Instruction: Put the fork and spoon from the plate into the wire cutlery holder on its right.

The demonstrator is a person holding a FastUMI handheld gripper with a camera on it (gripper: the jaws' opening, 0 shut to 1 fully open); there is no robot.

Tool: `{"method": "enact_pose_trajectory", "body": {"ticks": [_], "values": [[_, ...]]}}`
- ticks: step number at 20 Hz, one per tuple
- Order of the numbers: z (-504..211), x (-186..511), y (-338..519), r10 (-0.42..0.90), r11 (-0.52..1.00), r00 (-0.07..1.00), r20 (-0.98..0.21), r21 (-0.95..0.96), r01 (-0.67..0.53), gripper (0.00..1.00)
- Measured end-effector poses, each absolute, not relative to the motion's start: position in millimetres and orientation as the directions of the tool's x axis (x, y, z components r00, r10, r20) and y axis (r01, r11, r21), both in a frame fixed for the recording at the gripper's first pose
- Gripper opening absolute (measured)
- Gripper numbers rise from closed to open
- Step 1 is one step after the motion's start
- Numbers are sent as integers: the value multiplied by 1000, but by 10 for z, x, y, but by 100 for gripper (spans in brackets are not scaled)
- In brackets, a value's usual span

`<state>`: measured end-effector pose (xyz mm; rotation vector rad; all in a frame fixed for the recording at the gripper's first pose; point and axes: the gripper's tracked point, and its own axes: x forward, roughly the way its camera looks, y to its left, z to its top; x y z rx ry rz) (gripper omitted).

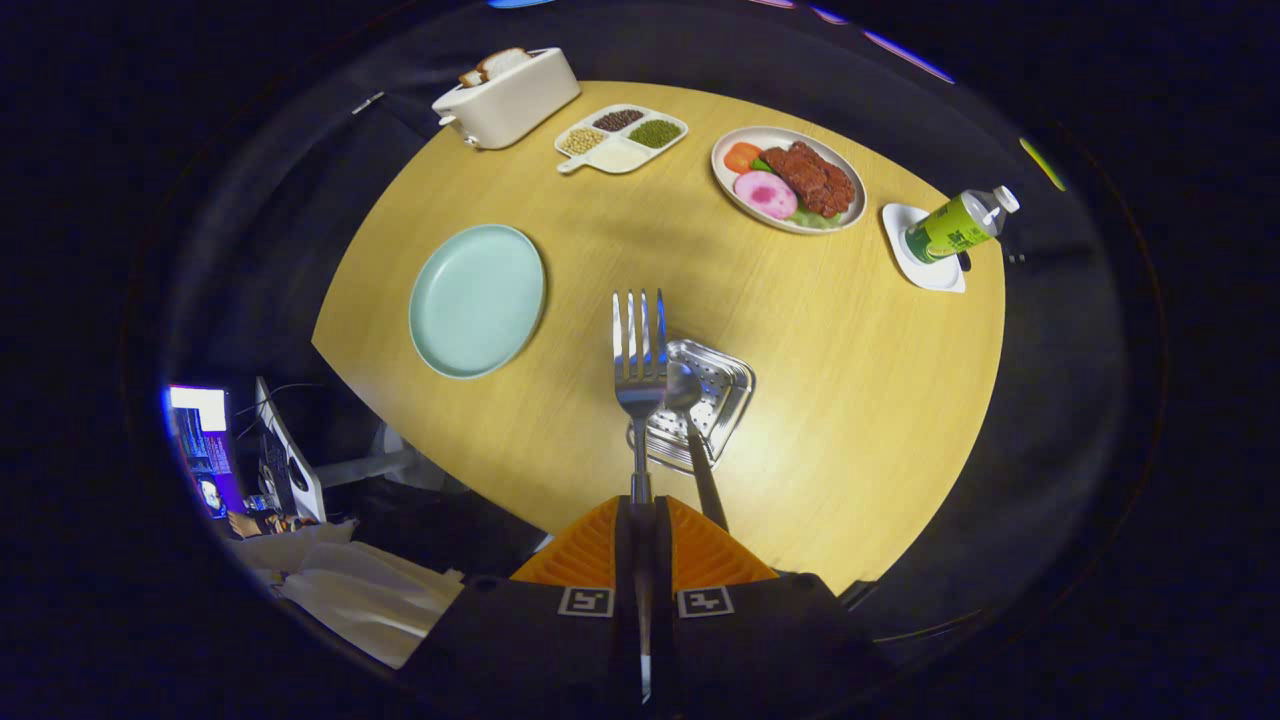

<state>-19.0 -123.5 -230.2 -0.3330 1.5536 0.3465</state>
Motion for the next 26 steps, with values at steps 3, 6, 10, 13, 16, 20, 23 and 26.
{"method": "enact_pose_trajectory", "body": {"ticks": [3, 6, 10, 13, 16, 20, 23, 26], "values": [[-2405, -151, -1323, -8, 924, -68, -998, 18, -383, 8], [-2529, -228, -1365, -34, 930, -163, -986, 29, -366, 8], [-2645, -489, -1422, -84, 942, -328, -941, 33, -334, 8], [-2734, -494, -1445, -104, 952, -357, -928, 11, -304, 8], [-2783, -405, -1413, -94, 962, -353, -931, 7, -273, 8], [-2812, -378, -1395, -95, 965, -349, -932, -1, -260, 10], [-2813, -325, -1368, -84, 968, -326, -942, 1, -252, 12], [-2804, -318, -1374, -76, 970, -322, -944, 4, -242, 12]]}}
